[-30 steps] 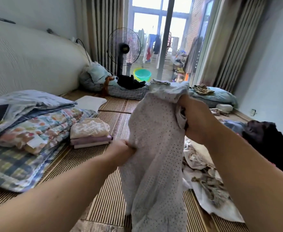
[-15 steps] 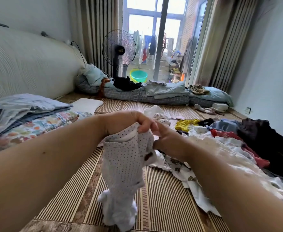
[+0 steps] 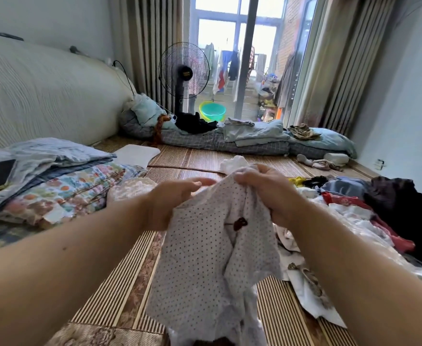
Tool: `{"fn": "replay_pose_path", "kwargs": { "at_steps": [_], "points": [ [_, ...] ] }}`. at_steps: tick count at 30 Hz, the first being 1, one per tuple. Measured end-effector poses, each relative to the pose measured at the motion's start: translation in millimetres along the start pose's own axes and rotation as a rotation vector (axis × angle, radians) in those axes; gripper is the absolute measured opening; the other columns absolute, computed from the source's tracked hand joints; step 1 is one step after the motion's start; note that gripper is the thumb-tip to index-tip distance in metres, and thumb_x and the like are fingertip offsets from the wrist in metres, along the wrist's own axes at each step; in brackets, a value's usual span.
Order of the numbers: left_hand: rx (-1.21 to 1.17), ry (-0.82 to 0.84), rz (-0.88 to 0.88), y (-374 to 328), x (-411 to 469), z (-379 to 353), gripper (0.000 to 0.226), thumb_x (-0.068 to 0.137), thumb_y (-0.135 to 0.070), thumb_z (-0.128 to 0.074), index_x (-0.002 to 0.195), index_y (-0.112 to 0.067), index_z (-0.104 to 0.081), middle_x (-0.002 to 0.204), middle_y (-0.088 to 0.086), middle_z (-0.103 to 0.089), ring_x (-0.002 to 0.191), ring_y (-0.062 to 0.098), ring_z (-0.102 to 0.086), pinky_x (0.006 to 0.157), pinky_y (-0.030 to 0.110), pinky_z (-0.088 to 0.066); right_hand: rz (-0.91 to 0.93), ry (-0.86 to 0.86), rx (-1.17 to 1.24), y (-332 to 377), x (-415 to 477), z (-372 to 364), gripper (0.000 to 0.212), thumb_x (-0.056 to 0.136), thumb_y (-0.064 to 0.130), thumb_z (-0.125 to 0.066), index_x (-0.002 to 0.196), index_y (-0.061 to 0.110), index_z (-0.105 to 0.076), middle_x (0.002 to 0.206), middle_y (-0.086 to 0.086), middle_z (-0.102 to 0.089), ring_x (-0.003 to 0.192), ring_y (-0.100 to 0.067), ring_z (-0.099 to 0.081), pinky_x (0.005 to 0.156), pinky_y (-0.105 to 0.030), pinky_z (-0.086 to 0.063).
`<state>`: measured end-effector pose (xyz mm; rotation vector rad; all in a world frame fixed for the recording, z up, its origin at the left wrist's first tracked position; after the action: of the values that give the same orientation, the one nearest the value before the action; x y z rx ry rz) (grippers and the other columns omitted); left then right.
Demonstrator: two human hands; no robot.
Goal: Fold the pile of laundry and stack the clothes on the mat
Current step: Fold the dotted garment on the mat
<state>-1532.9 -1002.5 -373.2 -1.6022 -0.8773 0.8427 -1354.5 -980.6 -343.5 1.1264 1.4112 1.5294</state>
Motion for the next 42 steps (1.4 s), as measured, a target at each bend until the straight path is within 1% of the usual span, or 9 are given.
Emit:
{"fn": "replay_pose_path", "kwargs": {
  "at_steps": [3,6,12,19,22,25,29,34,42],
  "points": [
    [0.04,0.06,0.09,31.0,-2.8,-6.9,0.037,0.084,-0.04,-0.06,0.112,-0.016,-0.069,0.103,0.005,-0.074,0.096,0.023,-0.071,0.074,0.032,-0.058,0.016,-0.192,-0.053,12.1,4.1,11.9,0.017,0.078,0.02,-0.078,0.078,0.016,-0.062,0.064,0.003,-0.065,0.052,-0.008,-0.065,0.048,-0.022,-0.051],
    [0.363,-0.12,-0.028,40.1,4.2,-1.3,0.024,0.084,-0.008,-0.07,0.105,0.002,-0.064,0.096,0.01,-0.073,0.095,0.028,-0.069,0.08,0.035,-0.059,-0.015,-0.146,0.001,21.3,1.8,17.2,0.017,0.079,0.016,-0.078,0.077,0.015,-0.061,0.063,0.001,-0.067,0.055,-0.013,-0.067,0.052,-0.026,-0.053],
    [0.489,-0.42,-0.135,11.3,-13.6,48.2,0.015,0.086,-0.02,-0.068,0.095,-0.008,-0.067,0.091,0.011,-0.067,0.076,0.021,-0.066,0.062,0.029,-0.053,0.099,-0.048,-0.327,43.6,-19.4,57.3,0.015,0.081,0.0,-0.069,0.081,0.015,-0.068,0.078,-0.003,-0.068,0.075,-0.017,-0.065,0.075,-0.039,-0.055],
    [0.447,-0.238,-0.208,-51.2,-36.3,54.9,0.032,0.058,-0.055,-0.082,0.074,-0.029,-0.07,0.075,-0.003,-0.068,0.065,0.012,-0.065,0.056,0.026,-0.053,0.233,-0.033,-0.564,64.2,-28.8,78.6,0.012,0.08,0.026,-0.073,0.089,0.032,-0.076,0.088,0.005,-0.076,0.078,-0.009,-0.072,0.062,-0.019,-0.054],
    [0.373,-0.176,-0.208,-70.3,-39.3,60.9,0.052,0.035,-0.056,-0.092,0.071,-0.025,-0.071,0.075,0.001,-0.068,0.063,0.013,-0.065,0.052,0.025,-0.054,0.204,-0.018,-0.492,65.7,-21.0,77.8,0.035,0.06,0.047,-0.077,0.092,0.032,-0.076,0.091,0.002,-0.076,0.082,-0.016,-0.073,0.063,-0.025,-0.056],
    [0.424,-0.158,-0.079,-65.4,-33.5,78.6,0.037,0.054,-0.051,-0.088,0.071,-0.023,-0.071,0.076,0.006,-0.067,0.063,0.016,-0.064,0.052,0.026,-0.053,0.09,0.009,-0.479,48.7,0.0,70.7,0.047,0.051,0.052,-0.08,0.09,0.026,-0.077,0.089,-0.003,-0.076,0.078,-0.017,-0.073,0.061,-0.027,-0.056],
    [0.603,-0.287,0.164,-22.2,-13.1,122.1,0.02,0.071,-0.042,-0.073,0.071,-0.021,-0.071,0.08,0.006,-0.067,0.067,0.016,-0.063,0.055,0.026,-0.052,-0.125,0.04,-0.71,-12.0,45.9,55.8,0.011,0.087,0.034,-0.07,0.088,0.024,-0.074,0.091,0.0,-0.073,0.079,-0.015,-0.07,0.055,-0.017,-0.051],
    [0.98,-0.484,0.301,37.4,33.1,186.4,0.022,0.084,-0.056,-0.064,0.079,-0.036,-0.071,0.093,-0.006,-0.064,0.086,0.011,-0.058,0.063,0.026,-0.041,-0.186,0.145,-0.919,-106.2,113.9,33.3,0.021,0.098,0.018,-0.055,0.115,0.016,-0.067,0.106,-0.001,-0.063,0.091,-0.01,-0.056,0.077,-0.013,-0.044],
    [1.201,-0.468,0.352,113.7,111.3,241.9,0.022,0.09,-0.04,-0.064,0.077,-0.023,-0.068,0.084,-0.004,-0.066,0.078,0.01,-0.058,0.057,0.024,-0.038,-0.273,0.061,-1.066,-208.9,194.2,36.3,0.03,0.101,0.015,-0.044,0.128,0.019,-0.058,0.119,-0.006,-0.061,0.11,-0.026,-0.058,0.094,-0.034,-0.045]
  ]
}}
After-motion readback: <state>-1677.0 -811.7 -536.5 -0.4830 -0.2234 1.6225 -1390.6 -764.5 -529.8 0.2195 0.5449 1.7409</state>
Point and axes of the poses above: each hand's wrist, its own x-axis towards the middle knuckle, its own z-axis out of the back of the hand, y = z × x, the point moved 5 cm from there along x, towards the middle knuckle
